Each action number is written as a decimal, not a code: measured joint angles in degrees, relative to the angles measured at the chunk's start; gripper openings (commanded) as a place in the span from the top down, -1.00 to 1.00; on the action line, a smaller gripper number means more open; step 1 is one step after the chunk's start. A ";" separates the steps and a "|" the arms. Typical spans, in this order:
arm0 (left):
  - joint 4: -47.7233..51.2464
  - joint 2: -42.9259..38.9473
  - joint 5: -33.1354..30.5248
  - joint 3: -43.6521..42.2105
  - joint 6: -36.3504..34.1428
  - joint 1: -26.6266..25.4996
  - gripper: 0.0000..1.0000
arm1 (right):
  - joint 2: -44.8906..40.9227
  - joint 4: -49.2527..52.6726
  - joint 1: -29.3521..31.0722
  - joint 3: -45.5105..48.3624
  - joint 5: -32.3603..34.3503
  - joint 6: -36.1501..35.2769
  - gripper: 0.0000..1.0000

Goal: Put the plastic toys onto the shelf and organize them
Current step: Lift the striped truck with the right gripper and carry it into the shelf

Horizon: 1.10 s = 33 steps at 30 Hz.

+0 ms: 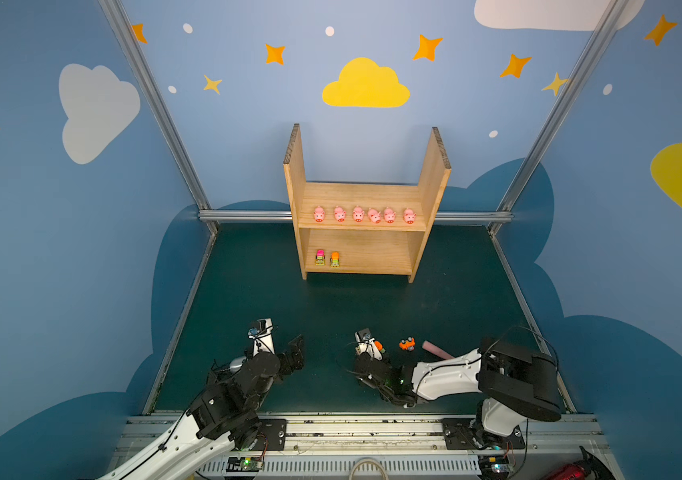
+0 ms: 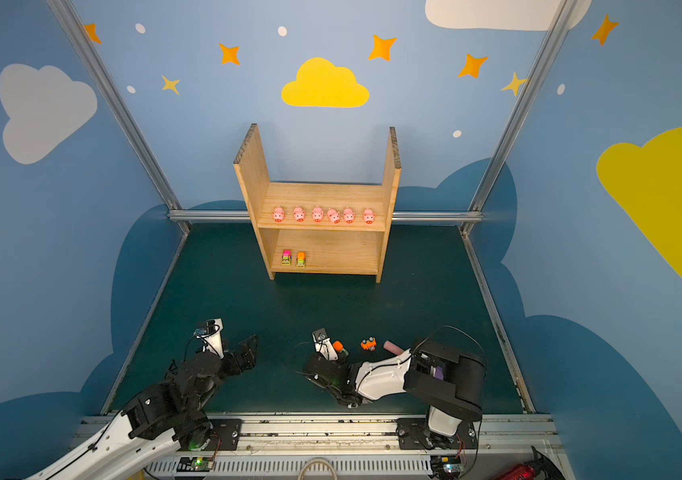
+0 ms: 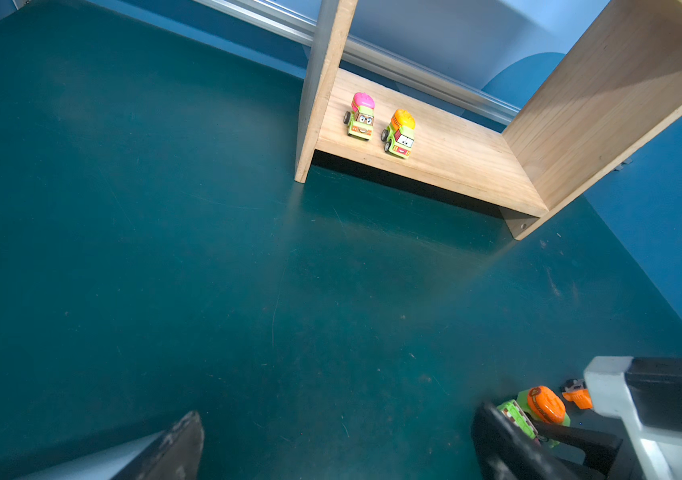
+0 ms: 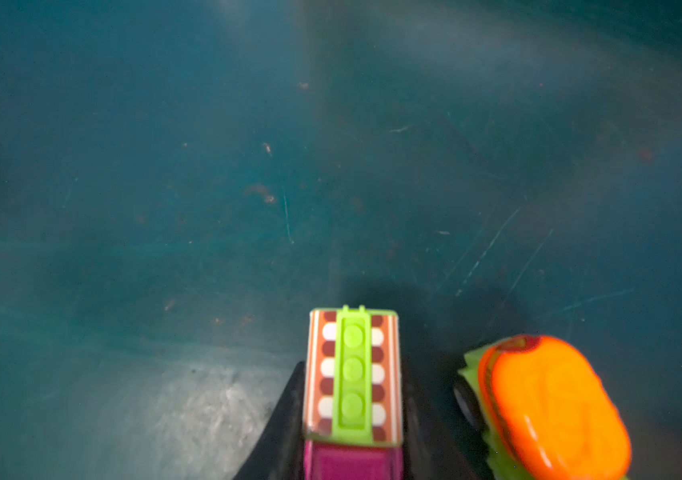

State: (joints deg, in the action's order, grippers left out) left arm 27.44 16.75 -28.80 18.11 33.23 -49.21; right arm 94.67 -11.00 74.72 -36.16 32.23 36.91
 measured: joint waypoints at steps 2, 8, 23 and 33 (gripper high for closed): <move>0.04 0.00 -0.02 0.02 -0.13 0.00 -0.99 | -0.90 3.65 -0.11 -1.27 -0.57 -0.31 0.50; 0.26 0.15 0.02 0.79 -0.48 0.00 -0.99 | -3.87 9.79 -2.16 -6.71 -2.60 -2.03 0.50; -0.13 2.99 0.61 3.19 -2.38 0.02 -0.99 | 0.02 12.15 -14.86 -17.25 -6.16 -8.61 0.50; -1.57 3.74 0.83 3.65 -3.74 0.02 -0.99 | 11.41 10.82 -22.82 -30.23 -8.44 -12.28 0.50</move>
State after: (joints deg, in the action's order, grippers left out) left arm 25.87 20.49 -27.97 21.76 29.50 -49.19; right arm 106.08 -0.19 51.90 -66.39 23.79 24.62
